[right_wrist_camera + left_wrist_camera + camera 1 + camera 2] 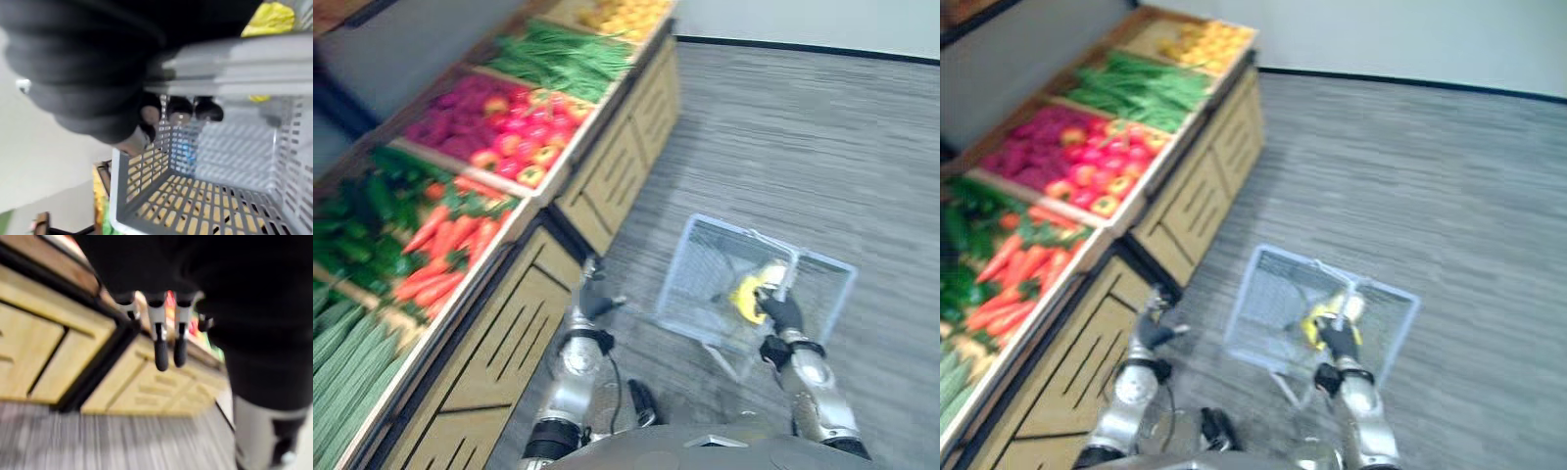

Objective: Pick vegetable in the basket

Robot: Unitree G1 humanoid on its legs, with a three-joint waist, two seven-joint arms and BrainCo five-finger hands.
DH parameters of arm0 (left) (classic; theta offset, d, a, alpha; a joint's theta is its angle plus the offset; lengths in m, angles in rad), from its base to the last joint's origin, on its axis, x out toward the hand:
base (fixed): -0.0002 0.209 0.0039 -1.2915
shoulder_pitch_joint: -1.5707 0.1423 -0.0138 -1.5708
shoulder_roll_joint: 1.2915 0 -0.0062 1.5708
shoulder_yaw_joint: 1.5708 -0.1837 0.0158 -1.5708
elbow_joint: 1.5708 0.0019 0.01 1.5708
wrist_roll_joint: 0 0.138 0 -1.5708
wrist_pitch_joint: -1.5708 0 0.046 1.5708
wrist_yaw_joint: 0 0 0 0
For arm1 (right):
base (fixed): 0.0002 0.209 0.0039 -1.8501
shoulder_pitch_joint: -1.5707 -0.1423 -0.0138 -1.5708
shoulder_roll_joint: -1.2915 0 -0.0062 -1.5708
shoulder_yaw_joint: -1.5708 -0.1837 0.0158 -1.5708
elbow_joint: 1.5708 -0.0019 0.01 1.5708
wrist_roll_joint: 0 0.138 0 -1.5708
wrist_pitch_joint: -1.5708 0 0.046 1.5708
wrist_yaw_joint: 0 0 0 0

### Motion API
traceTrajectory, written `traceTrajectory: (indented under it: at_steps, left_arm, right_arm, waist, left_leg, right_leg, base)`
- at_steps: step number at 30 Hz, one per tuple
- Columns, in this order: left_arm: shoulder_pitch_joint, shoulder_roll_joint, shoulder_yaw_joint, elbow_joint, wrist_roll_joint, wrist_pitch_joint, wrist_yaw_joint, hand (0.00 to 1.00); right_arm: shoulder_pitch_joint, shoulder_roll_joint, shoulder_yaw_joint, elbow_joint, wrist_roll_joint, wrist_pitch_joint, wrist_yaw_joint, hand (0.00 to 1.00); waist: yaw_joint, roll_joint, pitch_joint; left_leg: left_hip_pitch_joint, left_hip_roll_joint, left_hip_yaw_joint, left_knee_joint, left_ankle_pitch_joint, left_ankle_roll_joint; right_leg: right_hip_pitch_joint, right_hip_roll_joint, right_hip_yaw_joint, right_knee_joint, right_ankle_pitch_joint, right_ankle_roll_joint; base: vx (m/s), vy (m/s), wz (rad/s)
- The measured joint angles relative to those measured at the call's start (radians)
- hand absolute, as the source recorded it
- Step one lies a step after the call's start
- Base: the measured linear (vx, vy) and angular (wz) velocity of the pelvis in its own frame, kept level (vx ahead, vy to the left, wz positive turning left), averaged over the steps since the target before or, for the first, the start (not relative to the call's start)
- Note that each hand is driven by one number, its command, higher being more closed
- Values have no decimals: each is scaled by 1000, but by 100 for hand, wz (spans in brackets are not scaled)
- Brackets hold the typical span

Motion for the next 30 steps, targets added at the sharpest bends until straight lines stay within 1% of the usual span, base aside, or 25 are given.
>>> traceTrajectory:
  at_steps: [1,2,3,4,5,6,7,9,10,11,12,13,15,16,17,18,19,20,21,22,23,24,26,28,30]
  left_arm:
    - [14,0,8,0,0,1,0,0]
    - [40,5,24,0,0,3,-2,0]
    - [84,14,38,1,-7,6,-5,0]
    - [102,14,54,1,-16,6,-5,0]
    - [118,13,90,1,-39,6,-6,0]
    - [120,20,128,4,-46,7,-6,0]
    - [126,30,132,2,-48,15,-8,0]
    - [134,48,133,-11,-47,18,-8,0]
    - [138,74,141,-36,-46,20,-5,0]
    - [122,88,144,-42,-45,24,0,0]
    - [110,96,145,-42,-43,26,1,0]
    - [80,112,138,-42,-33,26,1,0]
    - [62,114,129,-41,-29,26,1,0]
    - [46,121,123,-42,-29,25,1,0]
    - [11,154,98,-47,-29,23,0,0]
    - [-8,178,89,-57,-28,20,0,0]
    - [-35,177,69,-52,-29,17,-1,0]
    - [-62,191,60,-87,-28,2,1,0]
    - [-107,205,62,-119,-28,-13,1,0]
    - [-136,213,61,-128,-28,-20,1,0]
    - [-177,230,61,-156,-27,-27,1,0]
    - [-202,261,59,-172,-24,-38,0,0]
    - [-242,316,38,-168,7,-45,-1,0]
    - [-279,369,10,-161,23,-47,0,0]
    - [-328,429,-25,-94,62,-43,0,0]
  right_arm:
    - [-2,1,-20,29,-19,11,-6,100]
    - [-11,2,-62,101,-56,25,-8,100]
    - [-9,2,-98,175,-91,29,-13,100]
    - [-11,1,-111,204,-107,30,-17,100]
    - [-17,1,-136,238,-126,30,-22,100]
    - [-16,1,-164,258,-140,31,-32,100]
    - [-10,-4,-206,263,-151,38,-46,100]
    - [-6,-6,-235,265,-154,39,-55,100]
    - [-6,-5,-250,280,-154,36,-65,100]
    - [3,-3,-255,303,-153,31,-67,100]
    - [4,-2,-257,306,-151,31,-68,100]
    - [8,3,-258,316,-146,22,-77,100]
    - [10,4,-259,327,-144,15,-83,100]
    - [9,6,-260,335,-141,11,-86,100]
    - [13,13,-267,355,-135,5,-87,100]
    - [17,23,-274,369,-135,2,-87,100]
    - [4,16,-302,409,-131,5,-88,100]
    - [4,5,-318,411,-119,1,-93,100]
    - [2,-10,-326,413,-117,4,-92,100]
    - [0,-13,-330,418,-115,5,-91,100]
    - [-14,-15,-332,428,-114,10,-90,100]
    - [-29,-11,-313,428,-115,10,-83,100]
    - [-37,-6,-287,419,-117,5,-75,100]
    - [-39,-7,-258,417,-118,4,-64,100]
    - [-43,-3,-224,416,-121,4,-54,100]
  waist:
    - [7,-4,0]
    - [19,-10,1]
    - [18,-9,-2]
    - [17,-7,-3]
    - [18,-10,-4]
    - [16,-31,-4]
    - [6,-42,-17]
    - [0,-43,-25]
    - [-17,-39,-29]
    - [-27,-48,-29]
    - [-25,-49,-30]
    - [-37,-43,-27]
    - [-40,-43,-26]
    - [-38,-46,-24]
    - [-44,-78,-27]
    - [-50,-109,-30]
    - [-56,-84,-32]
    - [-46,-50,-24]
    - [-40,-13,-12]
    - [-42,-5,-10]
    - [-41,-4,-8]
    - [-43,-9,-5]
    - [-49,-11,-3]
    - [-52,-13,-2]
    - [-66,-6,4]
  left_leg:
    - [15,-13,-11,-18,-11,2]
    - [50,-37,-63,-67,-3,-5]
    - [94,-47,-119,-120,8,-18]
    - [112,-49,-142,-145,15,-28]
    - [136,-49,-178,-171,25,-42]
    - [135,-55,-212,-162,22,-68]
    - [136,-68,-261,-163,30,-98]
    - [146,-72,-312,-184,42,-112]
    - [175,-64,-361,-222,60,-122]
    - [188,-60,-417,-245,62,-125]
    - [192,-54,-447,-253,67,-133]
    - [201,-17,-522,-262,76,-168]
    - [199,3,-569,-262,77,-194]
    - [198,15,-601,-266,78,-215]
    - [196,7,-658,-282,82,-269]
    - [201,-10,-682,-298,94,-295]
    - [207,17,-705,-329,114,-313]
    - [200,30,-696,-331,125,-319]
    - [207,31,-687,-358,151,-322]
    - [213,35,-669,-374,163,-322]
    - [239,40,-663,-403,198,-320]
    - [262,44,-642,-412,214,-309]
    - [277,46,-630,-411,216,-306]
    - [272,35,-612,-410,214,-303]
    - [266,20,-580,-415,205,-296]
  right_leg:
    - [15,0,-17,23,4,6]
    - [4,-28,-24,155,15,12]
    - [-2,-44,-12,223,-16,10]
    - [-8,-47,-11,234,-24,9]
    - [-49,-71,-13,270,-19,-7]
    - [-97,-104,-22,317,45,-35]
    - [-125,-133,1,442,88,-31]
    - [-184,-156,66,585,186,-43]
    - [-247,-161,152,717,255,-35]
    - [-311,-156,205,776,103,-43]
    - [-338,-150,216,779,50,-48]
    - [-402,-122,244,676,-27,-62]
    - [-439,-105,282,549,-33,-58]
    - [-461,-88,344,429,-20,-44]
    - [-454,-58,512,163,56,-47]
    - [-441,-63,571,100,149,-6]
    - [-431,-37,534,96,125,-10]
    - [-419,-10,524,88,130,-13]
    - [-418,15,526,123,118,-36]
    - [-418,23,534,141,108,-43]
    - [-414,37,540,161,98,-51]
    - [-397,46,545,159,93,-61]
    - [-371,50,546,145,87,-71]
    - [-371,49,554,120,88,-70]
    - [-372,46,580,68,115,-60]
  base:
    - [336,58,161]
    - [332,30,132]
    - [311,4,117]
    - [277,-41,97]
    - [305,-105,88]
    - [364,-123,119]
    - [265,-92,108]
    - [235,-102,95]
    - [321,-217,119]
    - [251,-221,119]
    - [273,-306,155]
    - [227,-279,134]
    - [174,-291,102]
    - [179,-396,115]
    - [180,-420,131]
    - [209,-449,131]
    - [252,-369,90]
    - [315,-348,80]
    - [263,-182,69]
    - [220,-137,60]
    - [212,-135,30]
    - [202,-136,12]
    - [162,-96,-4]
    - [76,-14,-10]
    - [-1,72,-28]
